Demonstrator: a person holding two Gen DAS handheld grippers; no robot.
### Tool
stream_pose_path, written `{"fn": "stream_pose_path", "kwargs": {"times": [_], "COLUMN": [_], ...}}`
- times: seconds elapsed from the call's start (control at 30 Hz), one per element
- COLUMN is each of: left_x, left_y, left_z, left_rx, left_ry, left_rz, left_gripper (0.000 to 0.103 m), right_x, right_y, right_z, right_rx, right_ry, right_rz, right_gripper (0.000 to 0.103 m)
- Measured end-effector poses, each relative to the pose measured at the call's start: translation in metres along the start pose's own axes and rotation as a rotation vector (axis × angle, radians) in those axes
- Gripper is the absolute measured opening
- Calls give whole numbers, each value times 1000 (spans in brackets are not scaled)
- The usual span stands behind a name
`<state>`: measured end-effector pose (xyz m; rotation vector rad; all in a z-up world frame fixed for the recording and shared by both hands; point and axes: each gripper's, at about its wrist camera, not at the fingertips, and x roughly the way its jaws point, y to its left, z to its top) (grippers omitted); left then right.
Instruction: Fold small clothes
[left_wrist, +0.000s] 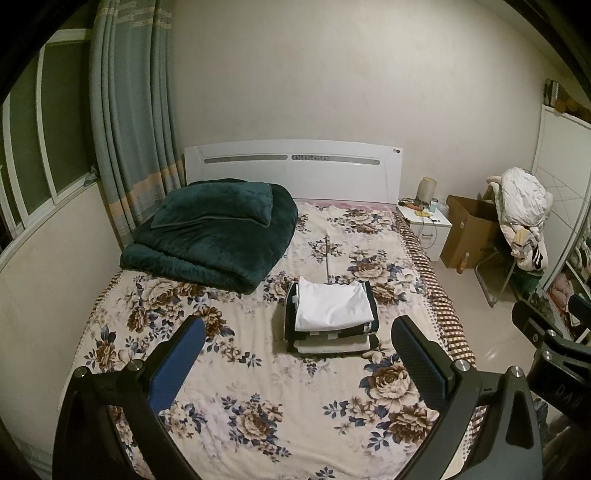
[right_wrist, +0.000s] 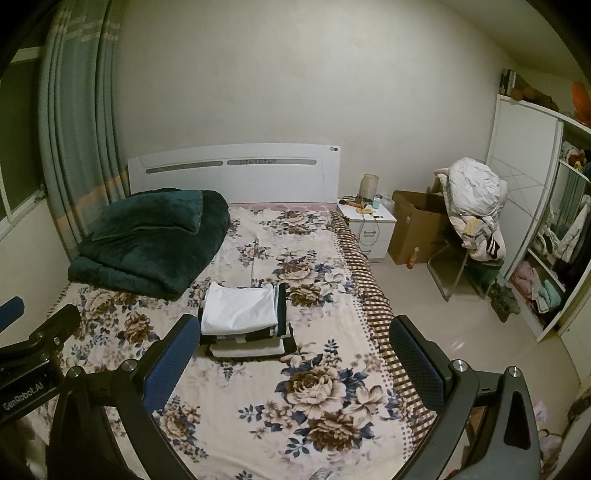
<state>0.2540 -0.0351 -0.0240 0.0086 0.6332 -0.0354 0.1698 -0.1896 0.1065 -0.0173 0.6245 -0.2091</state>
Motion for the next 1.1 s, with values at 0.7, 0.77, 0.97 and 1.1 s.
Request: {"fn": "stream_pose_path", "kwargs": {"times": [0.7, 0.77, 0.97, 1.1], "left_x": [-7, -9, -16, -20], "left_y": [-2, -4, -12, -15], "left_z": [-1, -2, -4, -6], "left_rx": [-3, -3, -1, 0], "left_ry": [-6, -6, -2, -5], "left_rz": [4, 6, 18, 20], "left_gripper": [103, 103, 103, 103], "right_x": [-1, -1, -2, -3], "right_y": [2, 2, 3, 3], "right_z": [-2, -3, -4, -5], "right_rx": [7, 7, 7, 10], "right_ry": [-1, -1, -1, 0], "right_rz": [2, 3, 5, 2], "right_gripper": [103, 103, 103, 103]}}
